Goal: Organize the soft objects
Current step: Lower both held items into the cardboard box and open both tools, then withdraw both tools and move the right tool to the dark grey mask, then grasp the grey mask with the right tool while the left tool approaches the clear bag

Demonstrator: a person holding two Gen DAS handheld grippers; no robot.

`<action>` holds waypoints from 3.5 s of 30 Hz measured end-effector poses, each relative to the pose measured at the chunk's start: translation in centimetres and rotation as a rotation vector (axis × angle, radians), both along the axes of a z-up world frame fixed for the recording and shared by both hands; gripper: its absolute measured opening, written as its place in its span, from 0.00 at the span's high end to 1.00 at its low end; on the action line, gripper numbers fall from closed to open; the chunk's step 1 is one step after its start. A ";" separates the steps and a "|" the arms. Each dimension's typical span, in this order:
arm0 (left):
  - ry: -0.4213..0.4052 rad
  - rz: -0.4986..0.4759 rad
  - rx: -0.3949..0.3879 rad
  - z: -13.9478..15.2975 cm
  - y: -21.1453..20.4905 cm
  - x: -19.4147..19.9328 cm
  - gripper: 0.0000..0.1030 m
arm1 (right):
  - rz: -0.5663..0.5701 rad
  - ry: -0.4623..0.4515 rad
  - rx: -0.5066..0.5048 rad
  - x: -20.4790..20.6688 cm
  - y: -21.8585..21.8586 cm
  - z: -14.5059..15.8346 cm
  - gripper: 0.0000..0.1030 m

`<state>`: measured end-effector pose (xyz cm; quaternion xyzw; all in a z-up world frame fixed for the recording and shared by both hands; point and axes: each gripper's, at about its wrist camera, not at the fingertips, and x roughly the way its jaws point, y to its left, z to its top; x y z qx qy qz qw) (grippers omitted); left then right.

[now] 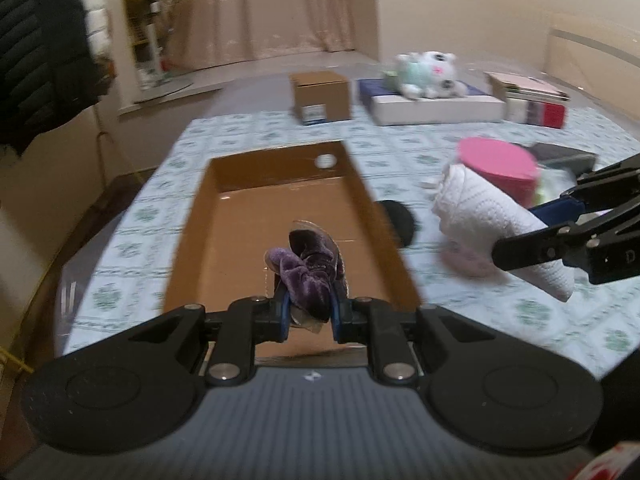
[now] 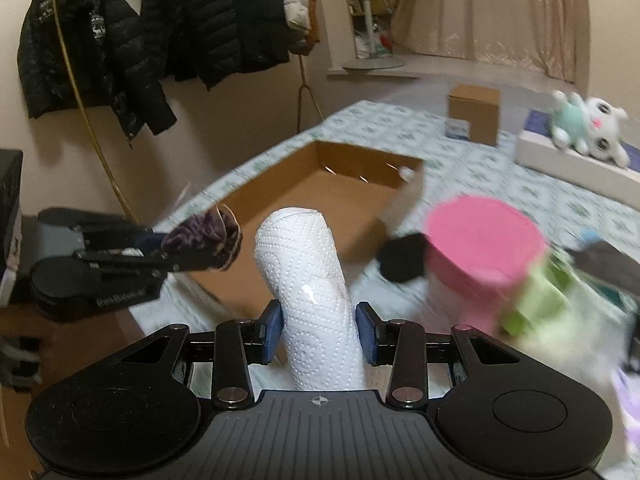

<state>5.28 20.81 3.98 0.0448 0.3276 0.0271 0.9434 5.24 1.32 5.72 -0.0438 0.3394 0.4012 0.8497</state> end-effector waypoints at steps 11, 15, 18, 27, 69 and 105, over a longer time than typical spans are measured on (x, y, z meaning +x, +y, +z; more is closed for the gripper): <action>0.029 0.052 -0.009 -2.2 5.9 2.3 0.84 | -0.066 0.071 0.035 4.9 7.4 -2.6 0.61; 0.039 0.055 -0.016 -3.0 6.6 2.9 0.84 | -0.081 0.090 0.045 5.8 8.3 -3.8 0.61; 0.043 0.055 -0.020 -3.4 6.9 3.1 0.84 | -0.081 0.093 0.049 5.9 8.8 -4.4 0.59; 0.033 0.079 -0.037 -3.9 7.1 2.5 0.65 | -0.080 0.102 0.086 5.4 8.3 -4.7 0.28; -0.066 -0.113 -0.151 1.0 -16.4 -0.6 0.11 | -0.625 -0.079 0.111 -3.5 -22.7 0.4 0.28; -0.011 -0.162 -0.126 -4.0 -27.6 8.6 0.26 | -0.209 0.020 -0.078 14.5 -25.1 -2.0 0.28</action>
